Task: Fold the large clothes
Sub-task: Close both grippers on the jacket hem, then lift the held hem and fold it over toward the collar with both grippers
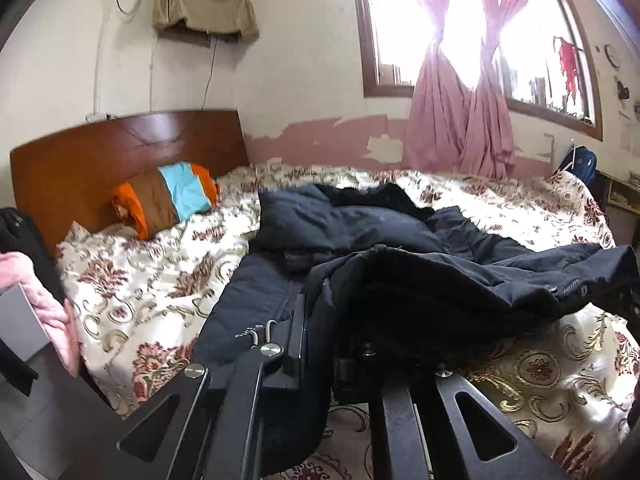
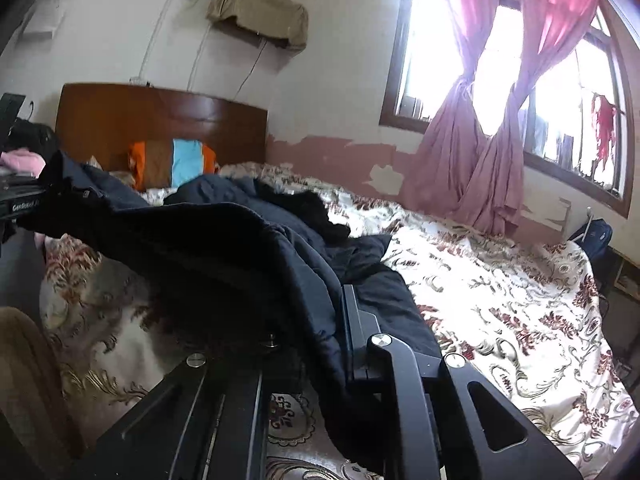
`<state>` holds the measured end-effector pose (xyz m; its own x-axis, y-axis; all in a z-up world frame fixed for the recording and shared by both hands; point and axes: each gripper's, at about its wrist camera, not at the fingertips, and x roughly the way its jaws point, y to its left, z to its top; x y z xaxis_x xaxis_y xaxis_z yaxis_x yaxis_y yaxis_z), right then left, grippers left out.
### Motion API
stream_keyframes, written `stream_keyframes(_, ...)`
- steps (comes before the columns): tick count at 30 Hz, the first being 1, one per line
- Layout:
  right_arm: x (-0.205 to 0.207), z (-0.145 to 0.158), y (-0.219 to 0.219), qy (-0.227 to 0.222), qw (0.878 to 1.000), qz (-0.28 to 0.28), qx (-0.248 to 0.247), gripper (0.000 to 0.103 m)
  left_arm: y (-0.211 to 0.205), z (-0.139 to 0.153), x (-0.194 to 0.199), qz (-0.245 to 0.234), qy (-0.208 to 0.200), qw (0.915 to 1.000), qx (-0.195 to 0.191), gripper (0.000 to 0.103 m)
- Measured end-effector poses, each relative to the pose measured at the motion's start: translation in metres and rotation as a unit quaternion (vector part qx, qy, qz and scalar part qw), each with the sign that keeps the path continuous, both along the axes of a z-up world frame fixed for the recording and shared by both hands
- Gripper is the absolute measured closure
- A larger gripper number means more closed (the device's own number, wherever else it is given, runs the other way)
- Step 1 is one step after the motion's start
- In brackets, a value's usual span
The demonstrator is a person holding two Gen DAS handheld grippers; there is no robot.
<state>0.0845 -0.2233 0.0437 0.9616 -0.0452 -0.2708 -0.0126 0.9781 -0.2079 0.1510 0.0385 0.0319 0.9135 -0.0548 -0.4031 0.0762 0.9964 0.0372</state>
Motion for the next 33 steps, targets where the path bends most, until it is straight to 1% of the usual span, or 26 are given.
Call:
stream_keyframes(6,-0.043,0.022,0.002,-0.044,0.999,0.01,-0.011,0.092,0.003,0.021,-0.047,0.0,-0.032,0.9994,-0.016,0.095)
stream_keyframes(8,-0.063,0.028,0.001,-0.055,0.998,0.016,-0.004,0.092,0.004,0.026,-0.068,0.003,-0.042,0.9989,-0.021,0.095)
stream_keyframes(11,-0.093,0.029,-0.001,-0.065,0.997,0.026,0.018,0.092,0.005,0.03,-0.1,0.012,-0.064,0.9975,-0.03,0.095)
stream_keyframes(17,-0.152,0.031,-0.004,-0.086,0.995,0.035,0.027,0.092,0.007,0.037,-0.156,0.023,-0.093,0.9942,-0.049,0.095)
stream_keyframes(19,-0.163,0.035,-0.004,-0.095,0.994,0.037,0.025,0.092,0.006,0.042,-0.168,0.022,-0.102,0.9935,-0.044,0.095)
stream_keyframes(21,-0.167,0.039,-0.005,-0.099,0.994,0.038,0.02,0.092,0.004,0.049,-0.176,0.023,-0.113,0.9929,-0.031,0.095)
stream_keyframes(24,-0.161,0.043,-0.007,-0.102,0.993,0.042,0.029,0.092,0.002,0.054,-0.177,0.024,-0.117,0.9926,-0.023,0.095)
stream_keyframes(29,-0.136,0.049,-0.006,-0.114,0.992,0.046,0.034,0.092,0.005,0.059,-0.162,0.02,-0.107,0.9939,-0.019,0.095)
stream_keyframes(33,-0.106,0.05,-0.004,-0.131,0.99,0.047,0.036,0.092,0.006,0.062,-0.148,0.017,-0.099,0.995,-0.005,0.095)
